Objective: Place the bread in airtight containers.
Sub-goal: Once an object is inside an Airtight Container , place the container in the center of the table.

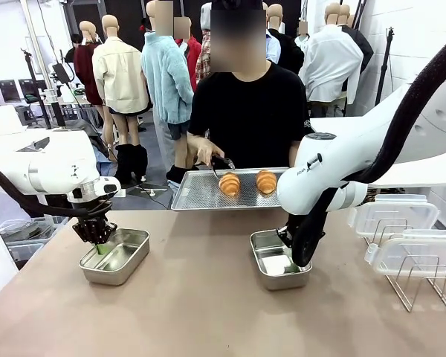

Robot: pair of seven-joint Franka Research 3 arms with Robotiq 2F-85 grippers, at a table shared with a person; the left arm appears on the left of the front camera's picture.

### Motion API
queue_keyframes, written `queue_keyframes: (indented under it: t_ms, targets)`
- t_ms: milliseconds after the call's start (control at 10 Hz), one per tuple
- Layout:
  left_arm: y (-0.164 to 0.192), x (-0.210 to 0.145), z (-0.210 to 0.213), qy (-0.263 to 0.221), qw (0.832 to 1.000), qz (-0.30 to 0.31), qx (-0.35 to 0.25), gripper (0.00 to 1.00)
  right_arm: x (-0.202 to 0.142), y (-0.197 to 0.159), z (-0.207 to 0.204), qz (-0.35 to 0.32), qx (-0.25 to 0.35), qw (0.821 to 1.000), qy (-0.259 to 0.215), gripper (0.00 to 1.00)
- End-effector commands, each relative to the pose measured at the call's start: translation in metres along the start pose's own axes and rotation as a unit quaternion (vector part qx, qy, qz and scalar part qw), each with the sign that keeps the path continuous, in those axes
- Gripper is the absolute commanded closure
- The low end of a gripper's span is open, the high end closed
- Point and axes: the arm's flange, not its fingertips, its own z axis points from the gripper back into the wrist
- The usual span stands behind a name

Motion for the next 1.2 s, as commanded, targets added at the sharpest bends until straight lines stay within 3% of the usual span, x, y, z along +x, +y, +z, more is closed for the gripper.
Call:
queue_keyframes:
  t_ms: [0,300,400,700,900,1100]
  targets:
    - [0.001,0.001,0.002,-0.004,1.000,0.002,0.003,1.00,-0.005,-0.001,-0.001,0.001,0.002,1.000,-0.013,1.00]
    - [0.000,0.000,0.000,0.000,1.000,0.000,0.000,1.00,0.000,0.000,0.000,0.000,0.000,1.000,0.000,1.00]
    - [-0.020,-0.007,0.026,-0.017,0.999,0.036,0.019,1.00,-0.008,-0.007,0.033,-0.024,0.012,0.999,-0.032,1.00]
    - [-0.059,-0.040,0.091,-0.047,0.996,0.064,0.031,1.00,-0.010,-0.017,0.107,-0.103,0.018,0.992,-0.066,1.00]
    - [-0.062,-0.057,0.125,-0.052,0.994,0.096,0.013,1.00,-0.007,-0.019,0.132,-0.130,0.006,0.990,-0.055,1.00]
    - [-0.066,-0.068,0.145,-0.075,0.991,0.106,-0.032,1.00,0.003,-0.020,0.126,-0.139,-0.018,0.989,-0.036,1.00]
